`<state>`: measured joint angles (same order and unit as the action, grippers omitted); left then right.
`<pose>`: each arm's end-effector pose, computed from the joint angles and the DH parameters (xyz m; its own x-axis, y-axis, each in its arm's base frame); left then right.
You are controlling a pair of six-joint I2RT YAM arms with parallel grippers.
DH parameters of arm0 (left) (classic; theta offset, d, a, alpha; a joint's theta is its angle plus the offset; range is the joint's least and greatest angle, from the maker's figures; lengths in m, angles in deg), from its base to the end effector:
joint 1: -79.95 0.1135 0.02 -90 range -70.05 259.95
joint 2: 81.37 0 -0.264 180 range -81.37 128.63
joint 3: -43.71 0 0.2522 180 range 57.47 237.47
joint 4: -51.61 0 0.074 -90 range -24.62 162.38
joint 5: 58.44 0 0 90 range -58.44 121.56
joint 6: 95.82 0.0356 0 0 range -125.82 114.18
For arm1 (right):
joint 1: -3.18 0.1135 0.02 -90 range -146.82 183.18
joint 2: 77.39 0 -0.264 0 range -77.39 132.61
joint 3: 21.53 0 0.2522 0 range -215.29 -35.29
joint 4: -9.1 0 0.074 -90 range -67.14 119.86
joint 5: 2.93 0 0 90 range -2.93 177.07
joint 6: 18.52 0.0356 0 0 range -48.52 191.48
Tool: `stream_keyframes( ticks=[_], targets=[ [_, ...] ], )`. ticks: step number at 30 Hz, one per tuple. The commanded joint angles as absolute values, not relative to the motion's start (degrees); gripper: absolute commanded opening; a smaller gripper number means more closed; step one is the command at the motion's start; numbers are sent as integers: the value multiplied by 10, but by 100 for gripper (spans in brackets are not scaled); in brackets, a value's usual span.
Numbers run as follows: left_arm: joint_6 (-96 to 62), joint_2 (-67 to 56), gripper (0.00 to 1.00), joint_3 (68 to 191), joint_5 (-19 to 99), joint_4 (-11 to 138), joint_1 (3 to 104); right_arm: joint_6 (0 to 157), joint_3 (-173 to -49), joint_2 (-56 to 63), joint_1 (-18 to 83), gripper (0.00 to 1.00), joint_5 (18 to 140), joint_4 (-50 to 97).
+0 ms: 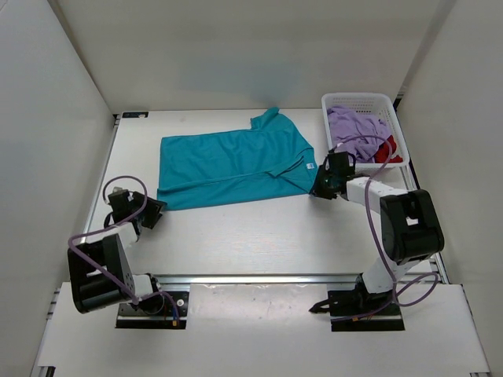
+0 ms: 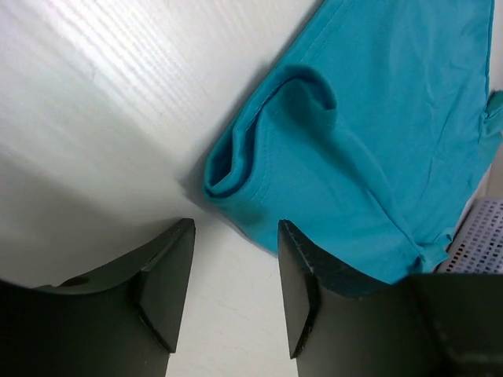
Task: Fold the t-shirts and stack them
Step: Fold the flattened tshirt in 1/3 of the way
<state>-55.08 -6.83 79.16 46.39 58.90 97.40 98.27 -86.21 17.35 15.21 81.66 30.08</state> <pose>0.2128 0.0573 0.1304 -0.3587 -0.8805 -0.3098 -0.6025 0.4719 -0.6436 0.3210 0.0718 0.1652 -0.7985 0.2886 -0.5282 0.1058 0.9312 0.3488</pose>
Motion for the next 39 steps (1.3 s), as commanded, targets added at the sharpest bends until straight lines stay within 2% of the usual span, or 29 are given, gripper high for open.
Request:
stream_keyframes(
  ticks=[1, 4, 8, 11, 13, 14, 21, 24, 25, 28, 39],
  targets=[
    [-556, -46, 58, 819, 472, 569, 965, 985, -843, 138, 136, 23, 814, 240],
    [-549, -14, 49, 824, 466, 561, 962, 978, -842, 147, 123, 27, 790, 234],
    [-556, 19, 25, 830, 482, 547, 970, 971, -864, 162, 125, 28, 782, 238],
    [-555, 16, 12, 836, 470, 547, 967, 969, -873, 165, 127, 27, 789, 242],
    [-549, 14, 7, 847, 457, 558, 959, 968, -879, 169, 128, 28, 789, 244],
    [-550, 26, 0, 858, 461, 555, 961, 970, -902, 197, 124, 29, 778, 251],
    [-555, 41, 0, 865, 470, 549, 963, 967, -936, 236, 127, 28, 777, 258],
    [-551, 41, 0, 867, 470, 548, 966, 971, -937, 240, 128, 16, 766, 254],
    [-554, 40, 0, 867, 466, 551, 963, 971, -937, 243, 127, 9, 769, 254],
    [-552, 37, 0, 867, 463, 550, 962, 971, -933, 239, 128, 1, 770, 256],
    [-546, 36, 0, 874, 459, 556, 964, 952, -999, 264, 119, 0, 808, 280]
  ],
)
